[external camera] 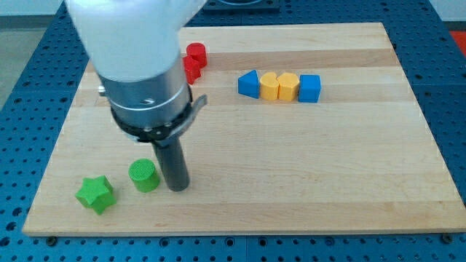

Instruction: Push the green circle into the green star

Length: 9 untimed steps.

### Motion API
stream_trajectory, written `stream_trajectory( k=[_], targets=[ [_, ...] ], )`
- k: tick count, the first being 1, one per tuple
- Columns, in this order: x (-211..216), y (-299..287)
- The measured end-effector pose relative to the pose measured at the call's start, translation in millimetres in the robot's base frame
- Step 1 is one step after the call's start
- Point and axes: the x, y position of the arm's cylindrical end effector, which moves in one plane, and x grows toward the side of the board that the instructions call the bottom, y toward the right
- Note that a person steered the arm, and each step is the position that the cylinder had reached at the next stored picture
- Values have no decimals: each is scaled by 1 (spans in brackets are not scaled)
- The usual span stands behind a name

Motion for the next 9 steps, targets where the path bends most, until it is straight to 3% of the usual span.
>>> stream_trajectory(
  k=[3, 5, 9],
  targets=[
    [17, -46],
    [17, -8],
    [-6, -22]
  ],
)
